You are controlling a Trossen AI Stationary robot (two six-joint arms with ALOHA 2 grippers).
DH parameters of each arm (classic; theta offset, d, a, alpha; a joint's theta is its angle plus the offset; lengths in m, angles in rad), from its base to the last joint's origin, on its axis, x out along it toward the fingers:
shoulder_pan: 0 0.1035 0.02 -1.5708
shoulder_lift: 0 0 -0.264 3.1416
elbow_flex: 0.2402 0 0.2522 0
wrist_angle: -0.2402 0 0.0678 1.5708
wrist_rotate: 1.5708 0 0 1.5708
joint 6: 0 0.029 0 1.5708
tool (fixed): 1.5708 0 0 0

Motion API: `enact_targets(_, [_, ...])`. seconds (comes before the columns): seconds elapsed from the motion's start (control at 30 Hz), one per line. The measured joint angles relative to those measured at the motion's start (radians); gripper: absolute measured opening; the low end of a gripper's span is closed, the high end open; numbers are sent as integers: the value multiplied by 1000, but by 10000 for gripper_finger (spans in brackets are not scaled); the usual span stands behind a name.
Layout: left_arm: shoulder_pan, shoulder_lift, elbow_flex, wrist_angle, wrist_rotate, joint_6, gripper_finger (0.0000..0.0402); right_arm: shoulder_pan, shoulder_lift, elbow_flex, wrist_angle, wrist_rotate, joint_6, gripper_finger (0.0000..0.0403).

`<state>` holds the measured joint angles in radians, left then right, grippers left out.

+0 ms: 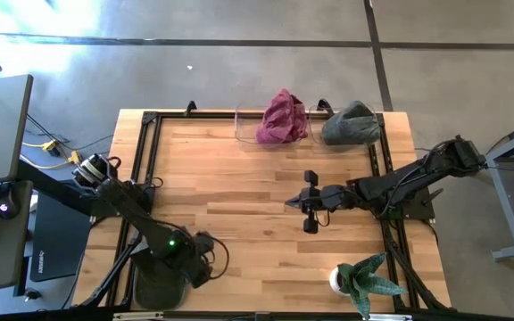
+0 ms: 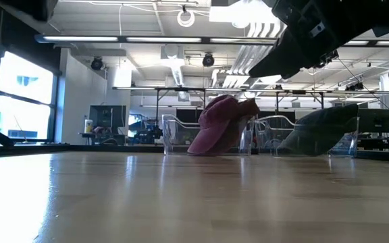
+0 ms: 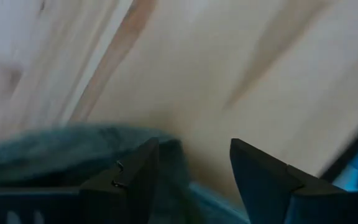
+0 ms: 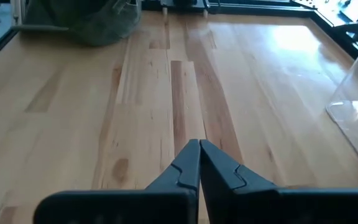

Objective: Pick & Place hat
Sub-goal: Put the black cap into the right transparent bin

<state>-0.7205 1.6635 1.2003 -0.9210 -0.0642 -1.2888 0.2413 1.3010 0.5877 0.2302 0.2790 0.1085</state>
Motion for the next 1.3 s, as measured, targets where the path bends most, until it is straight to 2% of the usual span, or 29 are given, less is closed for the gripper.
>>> enact_targets(0.2, [0, 54, -1, -112, 67, -161, 236, -1, 0, 0, 11, 1, -22, 6])
enact_targets(0.4, [0, 97, 0, -104, 86, -232, 282, -6, 0, 0, 14, -2, -22, 2])
enact_targets(0.57, [0, 178, -1, -127, 112, -246, 269, -6, 0, 0, 13, -5, -22, 7])
enact_targets(0.7, [2, 224, 3, -117, 124, -161, 219, -6, 0, 0, 13, -5, -22, 8])
enact_targets(0.8, [8, 228, 4, -104, 85, -68, 154, -6, 0, 0, 13, -5, -22, 4])
enact_targets(0.9, [34, 227, 2, -94, 45, 57, 70, -6, -1, 0, 13, -5, -35, 2])
enact_targets(0.97, [55, 217, -3, -88, -51, 178, 22, -6, -8, 0, 13, -2, -39, 3])
enact_targets(1.0, [71, 213, -3, -76, -96, 245, 13, -6, -16, 0, 13, -2, -39, 5])
enact_targets(1.07, [102, 211, -2, -24, -211, 390, 20, -5, -41, 0, 1, -2, -38, 6])
enact_targets(1.17, [150, 211, -2, 122, -341, 686, 30, -5, -104, 0, -49, -9, -31, 3])
enact_targets(1.23, [185, 211, -2, 293, -355, 920, 29, -3, -158, 0, -98, -13, -11, 2])
enact_targets(1.3, [216, 211, -2, 465, -290, 1158, 23, 3, -216, 0, -147, -12, 18, 3])
